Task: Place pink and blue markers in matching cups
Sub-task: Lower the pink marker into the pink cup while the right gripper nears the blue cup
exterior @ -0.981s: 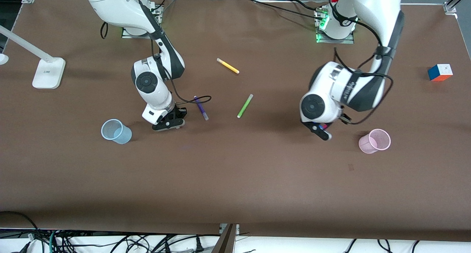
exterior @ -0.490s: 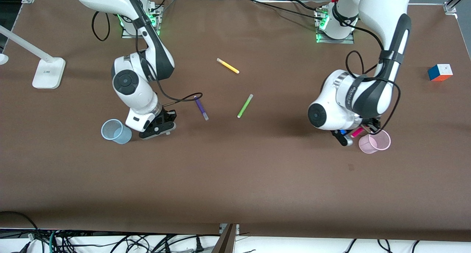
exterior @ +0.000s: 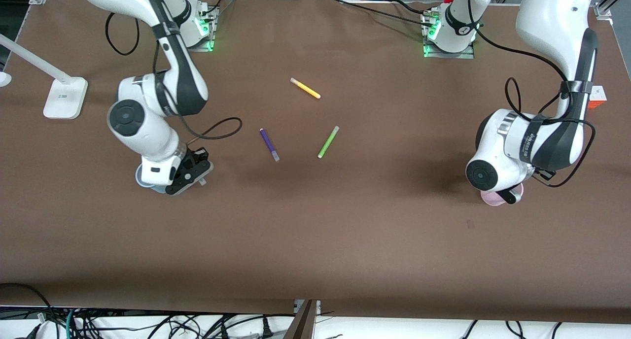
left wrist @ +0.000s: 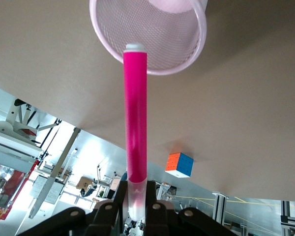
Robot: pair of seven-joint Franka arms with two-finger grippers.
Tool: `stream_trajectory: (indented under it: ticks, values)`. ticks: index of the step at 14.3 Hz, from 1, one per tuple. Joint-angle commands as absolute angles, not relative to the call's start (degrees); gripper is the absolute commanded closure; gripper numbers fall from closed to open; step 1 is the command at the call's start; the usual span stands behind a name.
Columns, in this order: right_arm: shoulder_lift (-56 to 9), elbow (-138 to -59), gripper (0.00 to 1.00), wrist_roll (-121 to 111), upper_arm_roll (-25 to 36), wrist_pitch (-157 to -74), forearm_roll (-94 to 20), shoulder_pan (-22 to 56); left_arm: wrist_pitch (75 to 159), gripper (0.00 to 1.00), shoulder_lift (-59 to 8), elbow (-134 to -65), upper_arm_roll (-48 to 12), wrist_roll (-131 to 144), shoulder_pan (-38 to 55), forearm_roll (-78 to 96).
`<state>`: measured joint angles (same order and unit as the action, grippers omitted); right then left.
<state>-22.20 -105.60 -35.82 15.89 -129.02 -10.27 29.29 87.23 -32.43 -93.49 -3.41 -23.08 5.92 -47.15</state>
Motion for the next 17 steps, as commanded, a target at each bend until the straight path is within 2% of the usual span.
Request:
stream_trajectory:
  ticks: [1, 4, 7, 11, 17]
  values:
    - [-19.7, -105.6, 1.0, -51.2, 18.3, -124.7, -18.4, 28.2, 87.3, 0.88, -34.2, -91.5, -4.0, -23.6, 6.2, -47.6]
    - [-19.1, -105.6, 1.0, -68.8, 23.9, -117.6, -29.3, 28.2, 87.3, 0.87, -37.1, -86.8, -4.0, -23.5, 6.2, -47.5]
    - [-19.8, -105.7, 1.0, -87.4, 28.7, -110.1, -38.5, 26.6, 87.2, 0.84, -37.7, -86.7, -4.0, -23.5, 6.1, -47.5]
    - [-22.1, -105.6, 1.0, -105.4, 28.7, -104.1, -46.8, 19.3, 87.2, 0.84, -37.6, -87.5, -4.1, -23.2, 5.9, -47.5]
    - [-26.1, -105.5, 1.0, -118.6, 28.7, -99.1, -56.5, 15.2, 87.3, 0.84, -37.9, -87.5, -4.1, -23.2, 5.1, -45.9]
